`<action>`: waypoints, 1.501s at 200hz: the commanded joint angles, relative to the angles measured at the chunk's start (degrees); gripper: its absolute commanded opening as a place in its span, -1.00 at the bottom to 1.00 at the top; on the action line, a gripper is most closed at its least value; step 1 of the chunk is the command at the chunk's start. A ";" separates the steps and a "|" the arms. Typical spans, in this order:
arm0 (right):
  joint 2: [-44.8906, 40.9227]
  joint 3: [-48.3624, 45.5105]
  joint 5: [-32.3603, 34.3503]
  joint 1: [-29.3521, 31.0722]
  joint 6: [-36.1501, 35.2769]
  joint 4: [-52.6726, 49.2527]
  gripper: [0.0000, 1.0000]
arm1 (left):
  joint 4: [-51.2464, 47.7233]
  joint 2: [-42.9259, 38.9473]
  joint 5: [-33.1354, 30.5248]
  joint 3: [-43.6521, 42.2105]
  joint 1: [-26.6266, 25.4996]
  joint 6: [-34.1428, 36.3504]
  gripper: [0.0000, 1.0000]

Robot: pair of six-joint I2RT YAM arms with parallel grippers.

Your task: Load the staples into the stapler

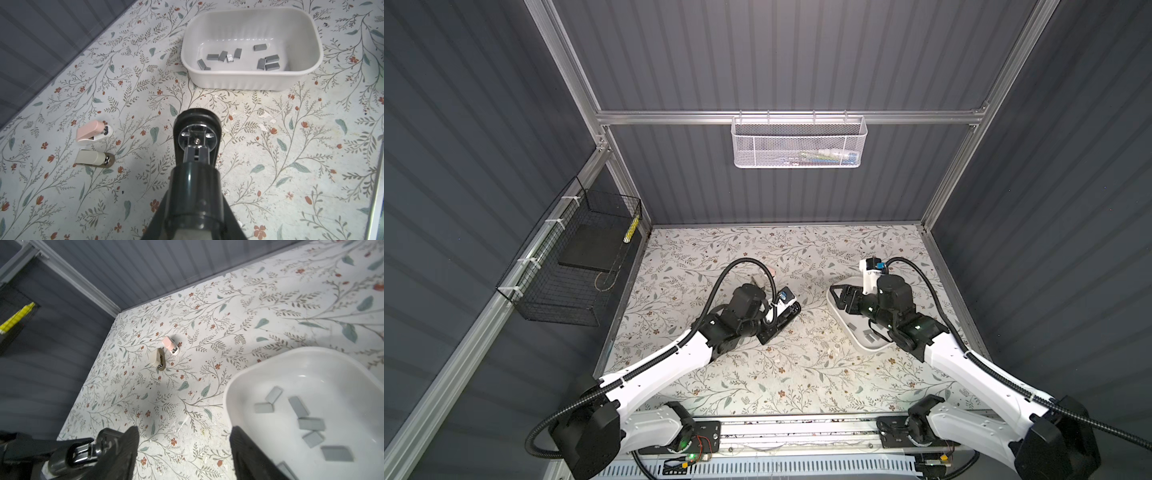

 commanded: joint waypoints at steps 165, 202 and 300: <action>16.56 8.06 -7.65 8.70 -0.14 4.24 0.05 | 5.90 4.48 -1.31 2.64 0.54 -5.44 -1.00; 18.55 9.16 -7.88 9.76 -0.12 3.93 0.02 | 5.99 4.28 -2.92 2.77 0.63 -6.23 -1.00; 22.78 11.80 -6.70 11.86 -0.52 2.64 -0.14 | 7.57 3.25 -2.73 2.02 1.66 -7.94 -1.00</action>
